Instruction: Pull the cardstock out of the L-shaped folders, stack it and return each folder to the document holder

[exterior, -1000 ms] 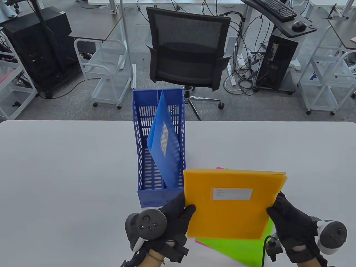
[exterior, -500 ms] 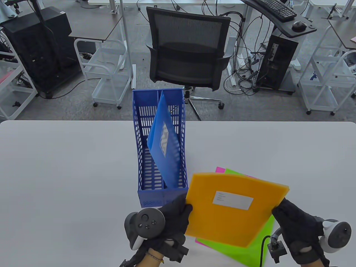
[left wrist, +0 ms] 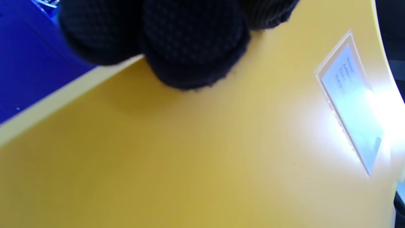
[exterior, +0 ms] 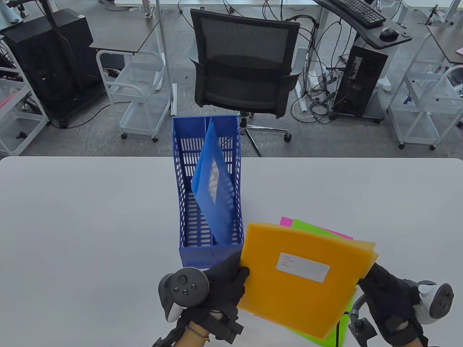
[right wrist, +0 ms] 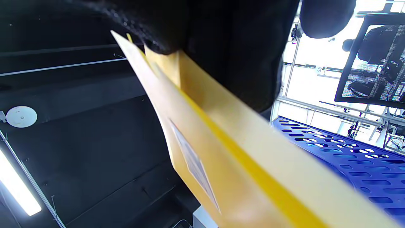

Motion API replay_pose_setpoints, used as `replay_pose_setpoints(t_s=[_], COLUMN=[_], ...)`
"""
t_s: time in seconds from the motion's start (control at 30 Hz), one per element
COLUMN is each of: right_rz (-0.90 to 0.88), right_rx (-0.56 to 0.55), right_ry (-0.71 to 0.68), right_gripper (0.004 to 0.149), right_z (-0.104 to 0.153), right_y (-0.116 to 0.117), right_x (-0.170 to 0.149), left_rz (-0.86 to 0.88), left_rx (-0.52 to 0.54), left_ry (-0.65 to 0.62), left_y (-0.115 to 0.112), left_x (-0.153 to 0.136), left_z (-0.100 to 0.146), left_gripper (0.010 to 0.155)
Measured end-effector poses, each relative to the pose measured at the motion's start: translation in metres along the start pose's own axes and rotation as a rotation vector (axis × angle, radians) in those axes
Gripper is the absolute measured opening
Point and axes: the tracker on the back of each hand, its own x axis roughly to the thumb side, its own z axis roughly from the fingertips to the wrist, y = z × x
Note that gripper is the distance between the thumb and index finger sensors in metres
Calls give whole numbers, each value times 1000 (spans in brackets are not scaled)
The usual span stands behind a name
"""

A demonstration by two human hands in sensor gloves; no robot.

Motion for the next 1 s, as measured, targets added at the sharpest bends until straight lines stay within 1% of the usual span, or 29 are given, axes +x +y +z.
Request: replay_pose_setpoints(t_s=[0.1, 0.17, 0.27, 0.37, 0.47, 0.57, 0.67, 0.73, 0.8, 0.87, 0.97, 1.0], right_rz=[2, 19, 53, 33, 18, -40, -77, -70, -54, -48, -44, -42], right_rx=[-9, -23, -35, -48, -41, 10, -1, 16, -7, -5, 9, 3], right_ry=[9, 18, 24, 20, 12, 24, 32, 32, 25, 21, 25, 27], right_gripper=[43, 47, 57, 64, 63, 59, 59, 59, 61, 61, 53, 49], right_z=[0, 0, 1, 0, 0, -2, -3, -3, -3, -2, -2, -2], right_y=[0, 0, 0, -1, 0, 1, 2, 1, 1, 1, 1, 0], right_x=[0, 2, 3, 3, 3, 1, 0, 1, 3, 3, 3, 2], left_rz=[15, 18, 18, 23, 29, 33, 37, 44, 55, 65, 62, 62], left_rx=[-17, -22, -19, -14, -9, -9, -5, -8, -8, -11, -7, -4], left_ry=[-18, -27, -30, -32, -30, -30, -30, -32, -31, -29, -29, -27], left_y=[-2, -2, -2, -1, -2, -2, -1, -1, -2, -2, -1, 0], left_x=[1, 1, 1, 1, 1, 1, 1, 1, 1, 1, 1, 1], left_z=[0, 0, 0, 0, 0, 1, 1, 1, 1, 1, 1, 1], left_gripper=[51, 51, 51, 51, 51, 51, 51, 51, 51, 50, 50, 50])
